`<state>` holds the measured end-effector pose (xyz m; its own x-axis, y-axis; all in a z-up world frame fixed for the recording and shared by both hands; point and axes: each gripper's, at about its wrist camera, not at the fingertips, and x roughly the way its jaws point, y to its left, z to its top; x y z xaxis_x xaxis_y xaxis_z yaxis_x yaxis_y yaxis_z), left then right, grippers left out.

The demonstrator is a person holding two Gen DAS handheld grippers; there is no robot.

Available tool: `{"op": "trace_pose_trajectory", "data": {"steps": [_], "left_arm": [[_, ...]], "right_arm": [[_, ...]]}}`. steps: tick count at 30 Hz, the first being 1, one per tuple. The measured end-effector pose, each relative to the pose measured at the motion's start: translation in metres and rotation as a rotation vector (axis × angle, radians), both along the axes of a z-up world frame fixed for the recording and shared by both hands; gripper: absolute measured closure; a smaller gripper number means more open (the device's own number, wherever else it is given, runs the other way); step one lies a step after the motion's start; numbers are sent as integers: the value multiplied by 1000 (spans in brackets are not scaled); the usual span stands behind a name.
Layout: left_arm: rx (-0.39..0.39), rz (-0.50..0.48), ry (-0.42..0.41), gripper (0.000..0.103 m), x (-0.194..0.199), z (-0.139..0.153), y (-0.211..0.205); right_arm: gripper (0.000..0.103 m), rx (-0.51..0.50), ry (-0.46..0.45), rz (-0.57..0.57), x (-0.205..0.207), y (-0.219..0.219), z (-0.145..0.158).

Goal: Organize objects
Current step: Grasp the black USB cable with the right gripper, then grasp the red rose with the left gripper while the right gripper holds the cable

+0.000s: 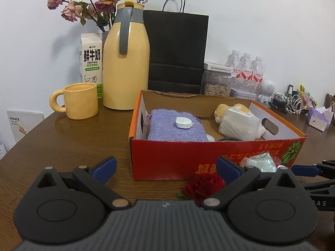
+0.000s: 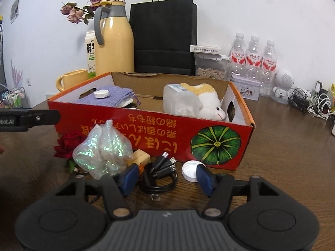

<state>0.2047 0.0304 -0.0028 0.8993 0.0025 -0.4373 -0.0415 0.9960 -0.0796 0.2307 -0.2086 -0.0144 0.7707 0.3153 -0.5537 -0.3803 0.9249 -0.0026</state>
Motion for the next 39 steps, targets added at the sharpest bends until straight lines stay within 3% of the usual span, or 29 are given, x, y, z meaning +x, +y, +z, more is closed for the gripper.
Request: {"op": "trace_pose_trajectory", "data": {"steps": [7, 10, 12, 16, 24, 31, 39], "left_arm": [[3, -3, 3, 0, 0, -1, -2], [6, -2, 7, 0, 1, -2, -3], [7, 0, 11, 0, 1, -3, -3], [9, 3, 18, 0, 2, -4, -3], [11, 0, 36, 0, 4, -7, -3], [-16, -79, 102, 0, 8, -13, -10], [-11, -71, 191, 0, 21, -24, -21]], "right_arm": [[48, -2, 50, -11, 3, 2, -4], [55, 14, 69, -3, 5, 1, -5], [66, 23, 67, 7, 4, 1, -5], [69, 25, 61, 20, 3, 2, -5], [71, 53, -141, -52, -19, -4, 9], [71, 55, -150, -49, -17, -5, 12], [71, 42, -155, -36, -21, -2, 10]]}}
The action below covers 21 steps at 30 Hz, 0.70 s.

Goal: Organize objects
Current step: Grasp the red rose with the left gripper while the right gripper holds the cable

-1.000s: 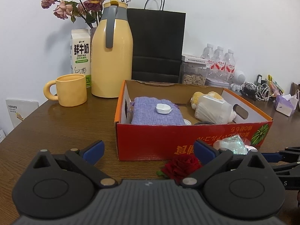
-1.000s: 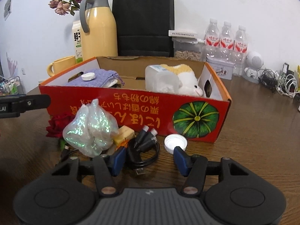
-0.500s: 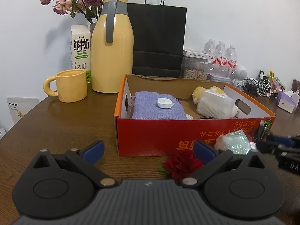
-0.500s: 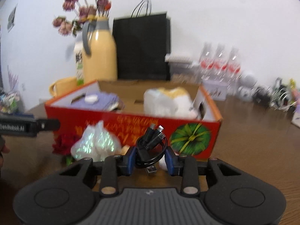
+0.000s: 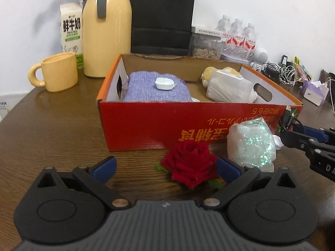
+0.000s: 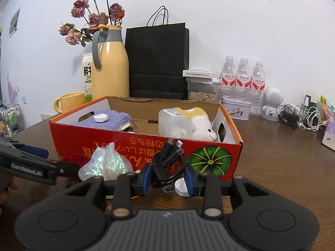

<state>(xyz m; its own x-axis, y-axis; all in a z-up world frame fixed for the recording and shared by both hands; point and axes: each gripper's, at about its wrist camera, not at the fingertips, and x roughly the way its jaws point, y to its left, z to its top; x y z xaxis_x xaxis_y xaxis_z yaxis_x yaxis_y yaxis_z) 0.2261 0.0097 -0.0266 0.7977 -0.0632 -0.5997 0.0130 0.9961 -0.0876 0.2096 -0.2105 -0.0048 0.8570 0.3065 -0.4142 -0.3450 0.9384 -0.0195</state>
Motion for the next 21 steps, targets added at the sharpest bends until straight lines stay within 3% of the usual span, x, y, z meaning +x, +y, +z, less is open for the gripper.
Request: {"op": "trace_pose_trajectory", "data": {"steps": [7, 17, 21], "left_arm": [[6, 9, 17, 2, 8, -4, -9], [4, -28, 0, 53, 5, -3, -17], [4, -35, -19, 55, 3, -2, -18]], "right_arm": [[71, -5, -4, 13, -1, 2, -1], [71, -3, 0, 15, -2, 2, -1], [71, 0, 2, 18, -2, 2, 0]]}}
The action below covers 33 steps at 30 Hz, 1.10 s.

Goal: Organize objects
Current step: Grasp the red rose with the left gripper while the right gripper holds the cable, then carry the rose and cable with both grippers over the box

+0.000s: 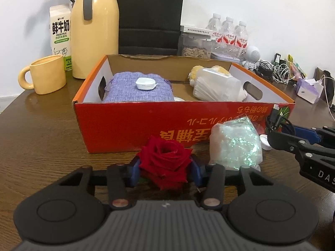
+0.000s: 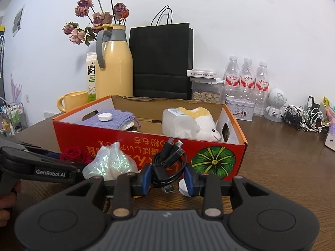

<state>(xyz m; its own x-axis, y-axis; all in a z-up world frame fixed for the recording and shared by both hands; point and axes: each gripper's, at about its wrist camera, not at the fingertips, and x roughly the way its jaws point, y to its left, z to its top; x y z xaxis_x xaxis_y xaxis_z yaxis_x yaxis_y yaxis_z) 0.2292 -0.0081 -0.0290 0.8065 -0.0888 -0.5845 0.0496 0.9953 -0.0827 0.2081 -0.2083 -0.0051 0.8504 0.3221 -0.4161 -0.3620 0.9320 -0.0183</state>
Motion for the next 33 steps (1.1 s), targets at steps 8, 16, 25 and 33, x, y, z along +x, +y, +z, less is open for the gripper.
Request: {"op": "trace_pose_trajectory", "data": {"steps": [8, 16, 25, 33], "left_arm": [[10, 19, -55, 57, -9, 6, 1], [5, 41, -149, 57, -29, 22, 2], [6, 24, -264, 57, -18, 63, -2], [-6, 83, -293, 57, 30, 83, 5]], "right_arm": [[71, 5, -12, -4, -1, 0, 0], [71, 20, -75, -6, -10, -1, 8], [71, 81, -141, 28, 4, 16, 44], [71, 92, -136, 31, 46, 43, 60]]}}
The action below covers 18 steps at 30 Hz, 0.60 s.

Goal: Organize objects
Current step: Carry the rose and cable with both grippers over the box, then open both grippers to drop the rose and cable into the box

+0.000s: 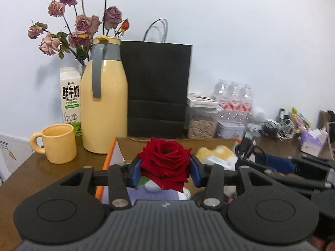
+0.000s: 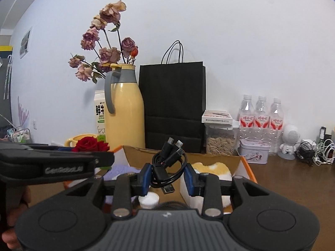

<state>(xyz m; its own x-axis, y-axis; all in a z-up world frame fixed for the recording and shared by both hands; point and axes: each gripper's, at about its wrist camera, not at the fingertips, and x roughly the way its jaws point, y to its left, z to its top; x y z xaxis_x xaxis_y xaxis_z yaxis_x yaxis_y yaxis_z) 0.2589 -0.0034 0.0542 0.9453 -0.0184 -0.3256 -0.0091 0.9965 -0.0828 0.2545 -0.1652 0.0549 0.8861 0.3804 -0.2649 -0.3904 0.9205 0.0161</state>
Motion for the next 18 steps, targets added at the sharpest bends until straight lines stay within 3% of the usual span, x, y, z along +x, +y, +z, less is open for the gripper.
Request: {"op": "trace_pose_trajectory", "data": {"steps": [7, 16, 18], "left_arm": [[-31, 39, 22, 57, 31, -14, 9], [-12, 28, 53, 56, 32, -27, 10], [-10, 33, 46, 48, 30, -28, 10]], "right_arm": [[71, 30, 58, -25, 29, -2, -19], [70, 13, 94, -17, 31, -1, -30], [69, 10, 100, -24, 30, -1, -30]]}}
